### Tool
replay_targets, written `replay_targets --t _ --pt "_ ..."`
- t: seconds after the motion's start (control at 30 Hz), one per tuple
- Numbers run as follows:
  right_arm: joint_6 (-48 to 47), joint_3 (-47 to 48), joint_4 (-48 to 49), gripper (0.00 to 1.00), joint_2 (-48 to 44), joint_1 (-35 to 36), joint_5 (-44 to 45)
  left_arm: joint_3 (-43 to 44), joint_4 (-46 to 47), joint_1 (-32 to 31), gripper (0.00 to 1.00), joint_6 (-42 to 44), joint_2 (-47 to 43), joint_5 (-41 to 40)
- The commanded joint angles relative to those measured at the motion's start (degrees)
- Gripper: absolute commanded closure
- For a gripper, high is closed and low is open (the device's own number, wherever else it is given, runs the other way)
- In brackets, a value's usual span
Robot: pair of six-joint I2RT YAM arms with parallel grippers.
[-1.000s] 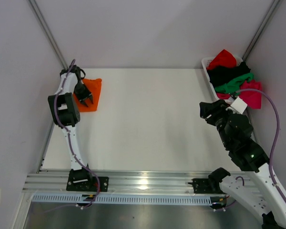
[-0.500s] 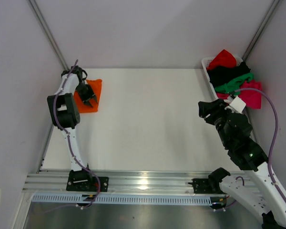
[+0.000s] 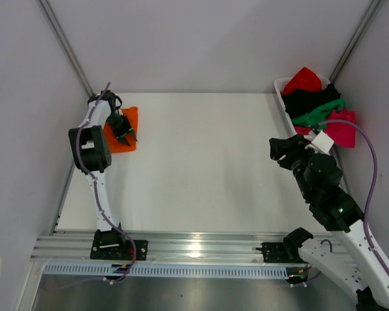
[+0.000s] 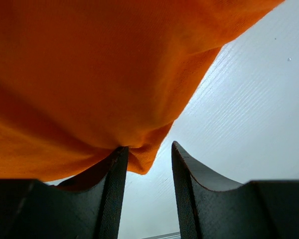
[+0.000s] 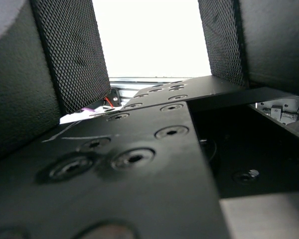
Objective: Fold and stack the t-shirts
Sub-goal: Fold the tshirt
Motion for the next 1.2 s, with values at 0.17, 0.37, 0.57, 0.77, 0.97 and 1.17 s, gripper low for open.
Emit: replay_targets --t 0.17,0.37,0.57,0.77,0.97,1.17 --pt "-0.9 0.3 1.2 0.43 -0.4 0.1 1.1 5.1 0.5 -1.2 0.58 -2.1 3.5 -1.7" --pt "-1.0 0.5 0.3 0.43 -0.8 0.0 1.8 9.7 -2.1 -1.0 0.59 -4.7 5.0 -4.1" --pt "-1.4 0.5 -0.2 0.43 -1.0 0.0 2.6 1.1 4.2 -1.0 0.60 -5.9 -2.2 -5.9" --pt "-1.7 0.7 -0.6 0.43 -1.3 -0.1 2.4 12.9 -4.2 -0.9 0.60 -5.4 1.7 -10.6" --pt "-1.8 0.8 -1.3 0.43 -2.0 -0.2 3.2 12.1 -3.4 0.1 0.60 -5.8 1.7 -11.5" --pt "-2.1 1.0 -1.0 0.43 -1.6 -0.1 3.1 11.5 -3.5 0.5 0.61 -5.8 -0.4 -11.8"
